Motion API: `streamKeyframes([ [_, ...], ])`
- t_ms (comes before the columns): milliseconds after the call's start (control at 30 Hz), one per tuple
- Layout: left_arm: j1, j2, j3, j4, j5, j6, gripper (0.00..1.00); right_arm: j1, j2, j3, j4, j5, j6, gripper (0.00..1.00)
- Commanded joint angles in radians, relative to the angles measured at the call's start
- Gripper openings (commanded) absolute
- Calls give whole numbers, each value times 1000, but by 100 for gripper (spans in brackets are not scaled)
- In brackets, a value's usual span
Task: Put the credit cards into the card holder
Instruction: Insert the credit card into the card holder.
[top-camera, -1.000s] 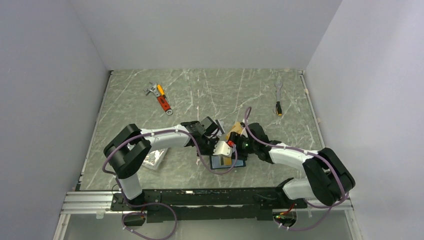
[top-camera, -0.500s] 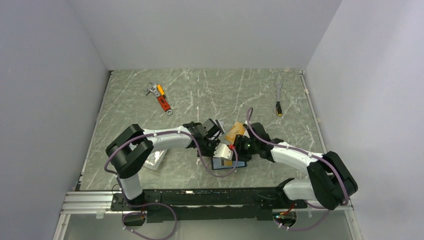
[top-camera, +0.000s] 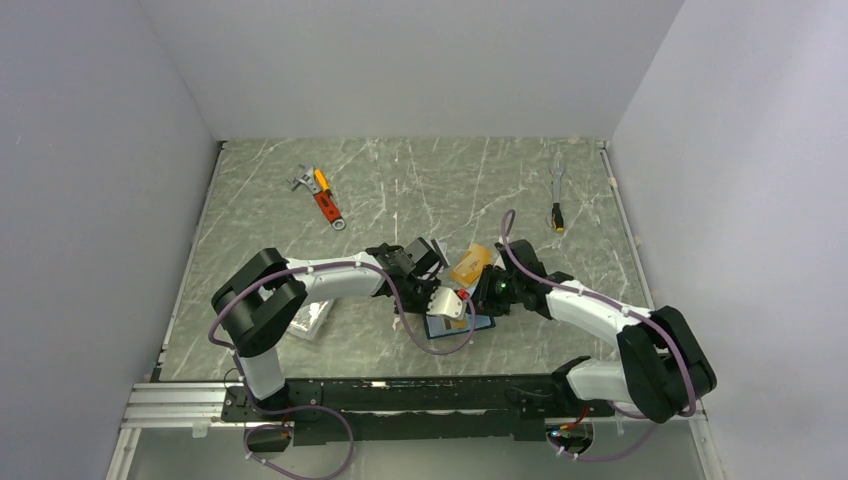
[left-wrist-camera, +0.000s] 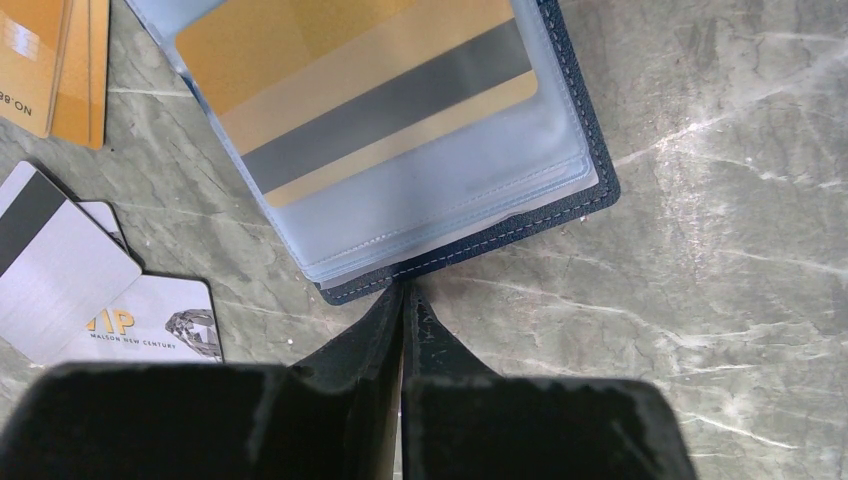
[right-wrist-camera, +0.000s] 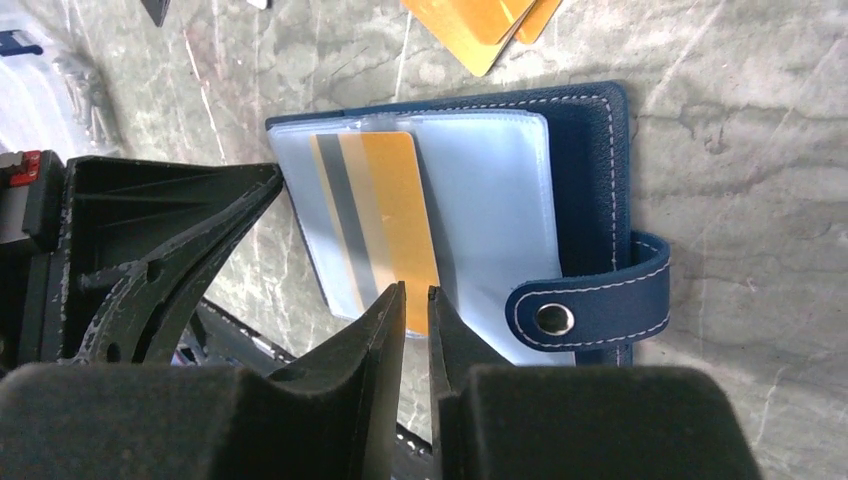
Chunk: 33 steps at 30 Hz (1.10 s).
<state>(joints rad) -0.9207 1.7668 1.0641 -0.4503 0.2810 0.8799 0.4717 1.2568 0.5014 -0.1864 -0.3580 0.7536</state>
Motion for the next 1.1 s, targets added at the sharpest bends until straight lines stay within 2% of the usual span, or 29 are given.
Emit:
streamKeyframes([
  [0, -5, 10, -15, -17, -17, 18, 8, 1, 7, 34, -17, 50, -14, 16],
  [200, -5, 11, -11, -17, -19, 22, 8, 19, 26, 44, -25, 153, -3, 0],
  [300, -4, 11, -15, -12, -19, 19, 8, 73, 26, 62, -31, 239, 17, 0],
  [700, -4, -6, -24, 8, -41, 6, 8, 202, 131, 106, 30, 238, 66, 0],
  [933, -5, -10, -28, 15, -47, 10, 7, 227, 141, 135, 28, 213, 60, 0],
  [1067, -5, -19, -28, 9, -53, 19, 7, 204, 134, 157, -50, 240, 13, 0],
])
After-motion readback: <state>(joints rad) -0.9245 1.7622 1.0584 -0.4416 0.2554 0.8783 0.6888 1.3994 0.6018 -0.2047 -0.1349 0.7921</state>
